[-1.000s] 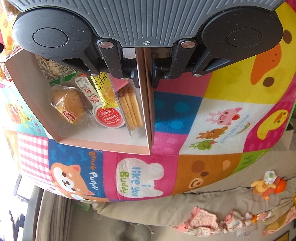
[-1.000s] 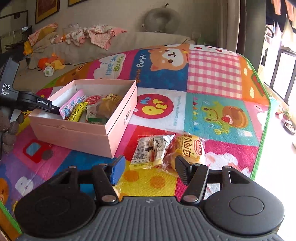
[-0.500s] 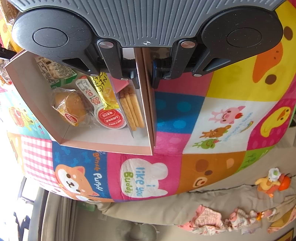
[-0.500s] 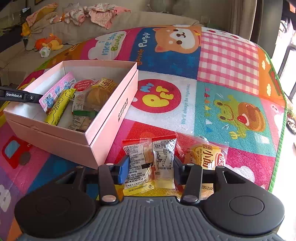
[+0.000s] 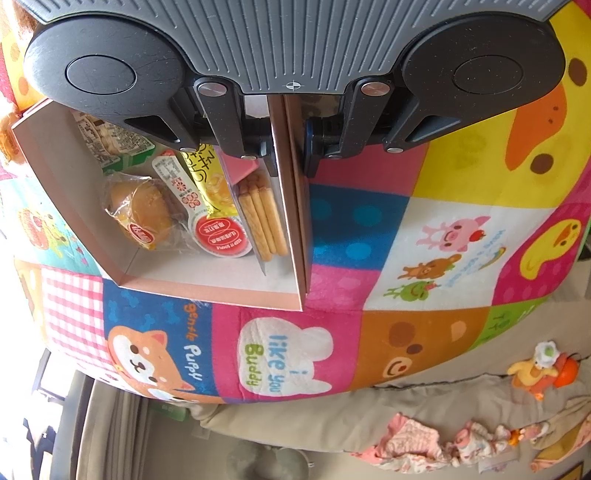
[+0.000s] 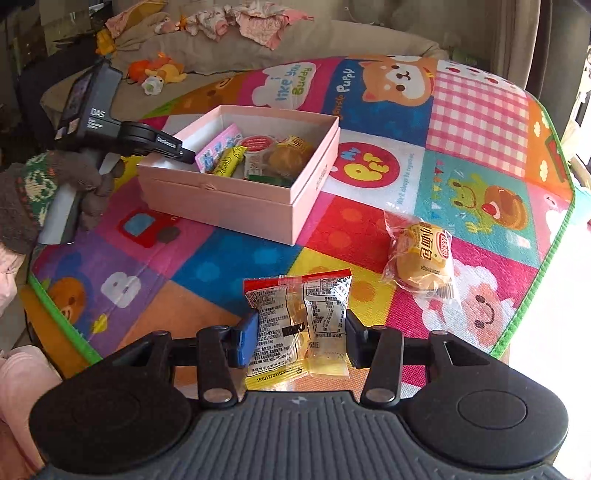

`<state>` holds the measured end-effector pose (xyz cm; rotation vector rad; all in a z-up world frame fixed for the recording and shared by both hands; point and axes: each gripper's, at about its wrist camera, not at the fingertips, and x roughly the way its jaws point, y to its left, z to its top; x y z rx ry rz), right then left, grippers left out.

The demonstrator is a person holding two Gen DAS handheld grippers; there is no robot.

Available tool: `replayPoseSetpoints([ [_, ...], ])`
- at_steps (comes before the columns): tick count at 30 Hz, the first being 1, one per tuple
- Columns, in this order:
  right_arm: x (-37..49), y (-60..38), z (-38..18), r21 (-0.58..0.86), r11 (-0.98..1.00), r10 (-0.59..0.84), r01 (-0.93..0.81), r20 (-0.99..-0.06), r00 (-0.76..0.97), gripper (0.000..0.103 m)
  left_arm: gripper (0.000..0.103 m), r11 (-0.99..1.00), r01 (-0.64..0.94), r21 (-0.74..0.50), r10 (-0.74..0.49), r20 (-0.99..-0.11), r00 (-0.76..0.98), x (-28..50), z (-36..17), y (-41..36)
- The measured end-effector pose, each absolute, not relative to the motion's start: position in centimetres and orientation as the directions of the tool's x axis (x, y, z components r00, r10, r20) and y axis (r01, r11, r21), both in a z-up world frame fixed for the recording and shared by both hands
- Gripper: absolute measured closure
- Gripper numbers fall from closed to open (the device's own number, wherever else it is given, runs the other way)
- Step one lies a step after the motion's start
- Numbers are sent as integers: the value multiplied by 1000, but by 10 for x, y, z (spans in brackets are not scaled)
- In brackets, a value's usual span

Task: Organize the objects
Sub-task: 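Grasp the white-and-yellow snack pack with the right tool and place it in the box, then reach the right tool toward the puffed rice stick on the mat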

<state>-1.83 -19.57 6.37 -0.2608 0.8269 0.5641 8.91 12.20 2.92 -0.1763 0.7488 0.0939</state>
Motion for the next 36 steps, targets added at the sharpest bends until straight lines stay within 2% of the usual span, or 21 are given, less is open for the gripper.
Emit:
replayPoseSetpoints([
  [8,-25,-162,89,20,752,473,-658,-711,519,57,87,979,-148,-143,11,-680,733,88,30,123],
  [18,55,-119,117,168,781,574,-602,-573,585,56,86,977,-146,-153,3,-679,734,87,29,125],
  [21,80,-110,113,247,771,607,-587,-565,559,49,86,977,-143,-157,-1,-678,735,87,29,125],
  [24,90,-107,106,256,781,597,-570,-575,560,45,86,978,-142,-156,-1,-678,735,87,29,124],
  [27,86,-113,97,223,801,563,-556,-595,573,40,86,976,-145,-161,-2,-677,736,87,29,124],
  [34,53,-155,76,76,864,429,-498,-628,649,19,86,974,-150,-172,-6,-675,738,86,29,125],
  [36,41,-168,66,43,882,384,-469,-642,664,16,86,974,-150,-172,-6,-676,737,86,29,126],
])
